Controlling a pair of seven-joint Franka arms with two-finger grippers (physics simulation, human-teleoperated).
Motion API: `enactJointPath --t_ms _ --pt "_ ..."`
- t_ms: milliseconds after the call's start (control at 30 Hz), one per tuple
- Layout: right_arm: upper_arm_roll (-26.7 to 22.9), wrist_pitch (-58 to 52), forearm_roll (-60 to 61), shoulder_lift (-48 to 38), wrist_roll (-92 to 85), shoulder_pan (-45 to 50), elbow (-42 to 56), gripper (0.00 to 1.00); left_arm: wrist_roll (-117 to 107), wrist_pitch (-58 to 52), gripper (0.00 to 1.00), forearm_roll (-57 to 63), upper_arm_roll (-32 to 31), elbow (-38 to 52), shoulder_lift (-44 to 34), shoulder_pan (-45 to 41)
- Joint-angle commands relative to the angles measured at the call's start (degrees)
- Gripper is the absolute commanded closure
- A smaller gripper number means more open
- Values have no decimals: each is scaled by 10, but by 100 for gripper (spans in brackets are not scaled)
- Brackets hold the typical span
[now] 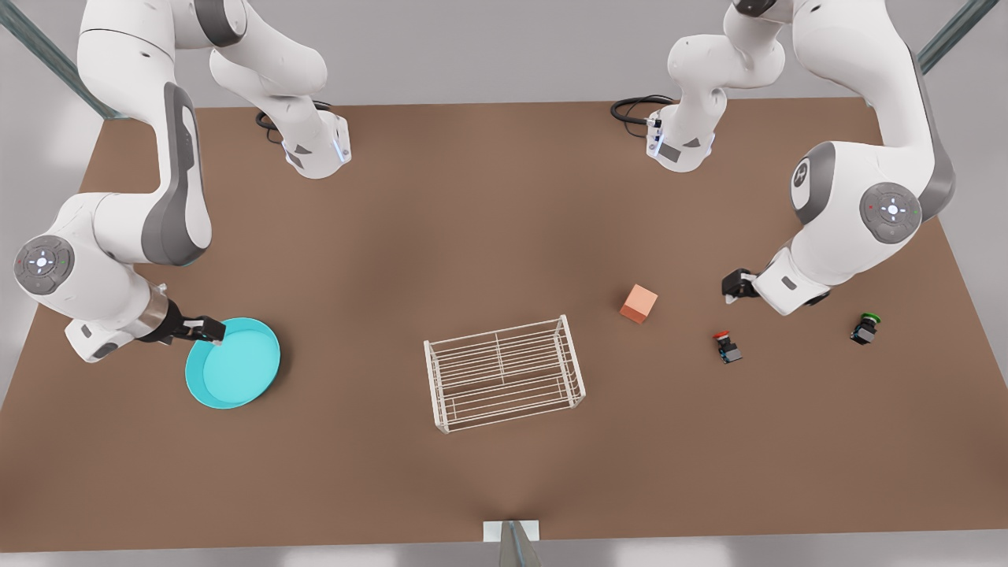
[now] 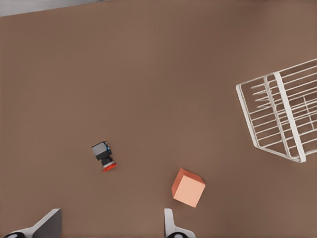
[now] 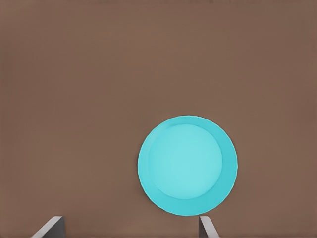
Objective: Place the plate on the shelf with right arm and place the red button switch in the plate with left arm
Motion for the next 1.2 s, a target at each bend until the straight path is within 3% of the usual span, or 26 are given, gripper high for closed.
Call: enactJointPath --t_ms 0,133,233,300,433,533,633,900,1167 --pt "0 1 0 0 2 1 -1 0 -17 4 0 1 0 0 -1 -1" --pt "0 -28 0 17 1 1 0 0 -17 3 0 7 1 -4 0 -8" --pt "-4 -62 -65 26 -22 -7 3 0 -17 -2 0 4 2 -9 -1 -4" --pt "-4 -54 2 39 -70 -59 4 0 -17 -2 0 4 3 -12 -1 -4" --pt "-4 -42 109 131 -162 -148 57 0 -17 -2 0 4 5 -14 -1 -2" --pt "-4 -37 133 224 -225 -177 141 0 -17 -2 0 4 5 -14 -1 -1" --pt "-2 28 134 273 -265 -181 160 0 -17 -1 0 6 6 -19 0 11" --pt "-3 19 101 304 -330 -192 131 0 -32 -5 0 7 5 -24 0 10" --pt "-2 16 97 337 -346 -208 129 8 -41 -6 0 8 5 -30 -1 8"
